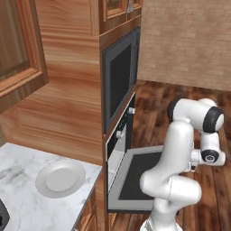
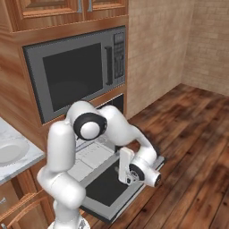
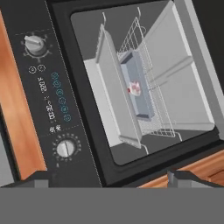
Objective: Take the baked cake out of the oven and place it on the plate for cooling. Then close the oven door.
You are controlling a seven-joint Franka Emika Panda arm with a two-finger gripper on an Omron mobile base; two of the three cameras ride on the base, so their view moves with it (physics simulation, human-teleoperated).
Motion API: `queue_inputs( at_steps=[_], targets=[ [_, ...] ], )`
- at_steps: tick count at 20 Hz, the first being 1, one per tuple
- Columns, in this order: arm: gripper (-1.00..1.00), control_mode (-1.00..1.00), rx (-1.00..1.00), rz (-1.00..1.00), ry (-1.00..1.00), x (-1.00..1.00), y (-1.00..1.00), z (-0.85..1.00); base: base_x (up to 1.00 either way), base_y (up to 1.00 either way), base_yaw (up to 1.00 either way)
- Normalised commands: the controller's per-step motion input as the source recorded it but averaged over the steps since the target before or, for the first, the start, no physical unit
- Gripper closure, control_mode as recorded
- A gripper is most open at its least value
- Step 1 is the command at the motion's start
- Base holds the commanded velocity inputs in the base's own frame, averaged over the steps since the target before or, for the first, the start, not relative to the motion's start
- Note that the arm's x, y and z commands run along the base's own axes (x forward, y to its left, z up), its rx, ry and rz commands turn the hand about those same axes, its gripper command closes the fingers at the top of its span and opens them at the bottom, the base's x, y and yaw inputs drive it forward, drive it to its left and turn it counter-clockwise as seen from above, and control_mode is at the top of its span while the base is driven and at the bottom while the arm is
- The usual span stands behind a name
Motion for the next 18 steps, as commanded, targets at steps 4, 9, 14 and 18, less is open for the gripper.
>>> queue_inputs(
  at_steps=[4, 9, 14, 18],
  targets=[
    [-1.00, -1.00, -0.03, 0.00, 0.04, 0.25, 0.17, 0.00, 0.00, 0.00, 0.00],
    [-1.00, -1.00, -0.03, 0.00, 0.05, 0.34, 0.22, -0.02, 0.00, 0.00, 0.00],
    [-1.00, -1.00, -0.01, 0.00, 0.02, 0.41, 0.25, -0.08, 0.00, 0.00, 0.00],
    [-1.00, -1.00, 0.00, 0.00, 0.00, 0.38, 0.28, -0.23, 0.00, 0.00, 0.00]
  ],
)
